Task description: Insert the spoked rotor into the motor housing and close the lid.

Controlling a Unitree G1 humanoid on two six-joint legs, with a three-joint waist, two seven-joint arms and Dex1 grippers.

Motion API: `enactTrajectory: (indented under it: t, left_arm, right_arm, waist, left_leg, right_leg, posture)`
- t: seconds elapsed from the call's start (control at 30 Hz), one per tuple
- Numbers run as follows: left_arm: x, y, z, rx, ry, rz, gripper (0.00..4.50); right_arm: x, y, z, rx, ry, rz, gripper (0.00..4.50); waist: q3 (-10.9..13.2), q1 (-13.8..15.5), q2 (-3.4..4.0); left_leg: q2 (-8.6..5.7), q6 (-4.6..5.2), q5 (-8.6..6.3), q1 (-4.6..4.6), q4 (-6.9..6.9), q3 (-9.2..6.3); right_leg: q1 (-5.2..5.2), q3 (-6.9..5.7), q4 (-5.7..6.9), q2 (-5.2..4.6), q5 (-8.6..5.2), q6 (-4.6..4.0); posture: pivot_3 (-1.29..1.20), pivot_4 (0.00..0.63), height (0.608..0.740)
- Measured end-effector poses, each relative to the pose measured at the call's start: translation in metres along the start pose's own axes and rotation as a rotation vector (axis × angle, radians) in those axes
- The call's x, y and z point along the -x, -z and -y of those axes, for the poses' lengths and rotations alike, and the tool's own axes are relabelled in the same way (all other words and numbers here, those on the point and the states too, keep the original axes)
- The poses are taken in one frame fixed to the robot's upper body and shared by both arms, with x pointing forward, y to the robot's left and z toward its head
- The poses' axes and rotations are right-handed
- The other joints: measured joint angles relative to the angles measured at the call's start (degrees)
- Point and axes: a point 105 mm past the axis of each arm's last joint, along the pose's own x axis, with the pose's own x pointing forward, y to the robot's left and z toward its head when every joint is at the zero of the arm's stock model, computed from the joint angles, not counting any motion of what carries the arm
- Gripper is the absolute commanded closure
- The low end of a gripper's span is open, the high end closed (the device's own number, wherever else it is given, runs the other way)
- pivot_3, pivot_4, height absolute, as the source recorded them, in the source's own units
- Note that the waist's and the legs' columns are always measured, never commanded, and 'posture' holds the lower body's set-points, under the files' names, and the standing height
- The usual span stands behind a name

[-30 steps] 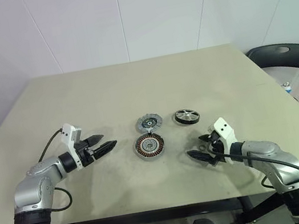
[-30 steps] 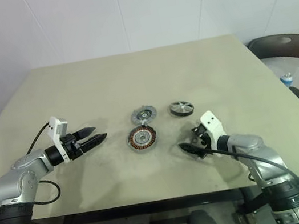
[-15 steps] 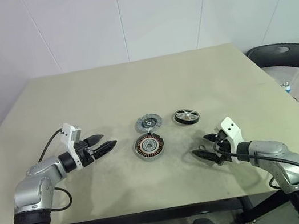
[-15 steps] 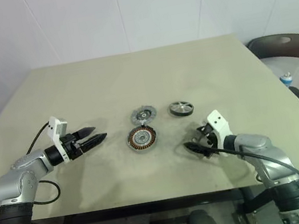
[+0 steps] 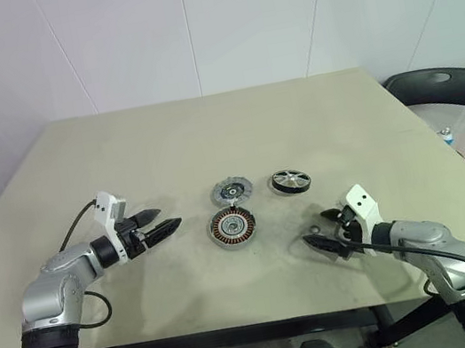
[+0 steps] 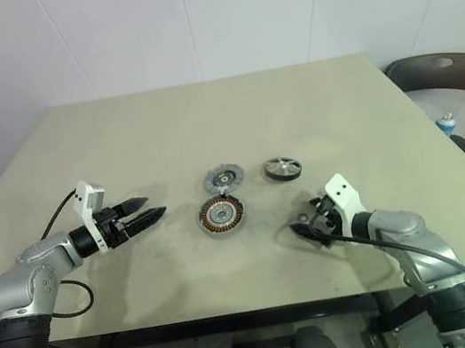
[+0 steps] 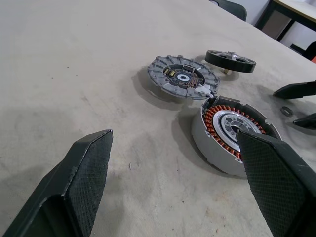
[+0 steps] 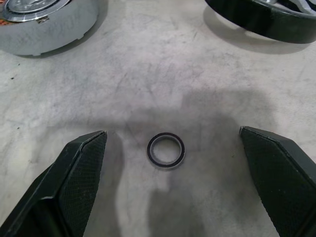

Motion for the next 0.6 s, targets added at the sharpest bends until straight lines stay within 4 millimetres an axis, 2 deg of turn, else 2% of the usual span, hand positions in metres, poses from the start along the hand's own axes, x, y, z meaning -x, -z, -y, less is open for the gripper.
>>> enactTrajectory:
  t: [0.6]
  left_arm:
    - [0.0036,-0.0018,-0.0011,-0.010,0.003,-0.008,0.24]
  right_arm:
    - [-0.0055,-0.0026,-0.0031,0.014,-0.013,0.004,0.01]
  waist:
    - [0.0,-0.1,0.00]
  left_leg:
    - [0.00,0.00,0.00,0.01,0.00,0.00]
  right_leg:
    - [0.00,0.00,0.01,0.01,0.00,0.00]
  posture:
    - [0.00,0.000,0.740]
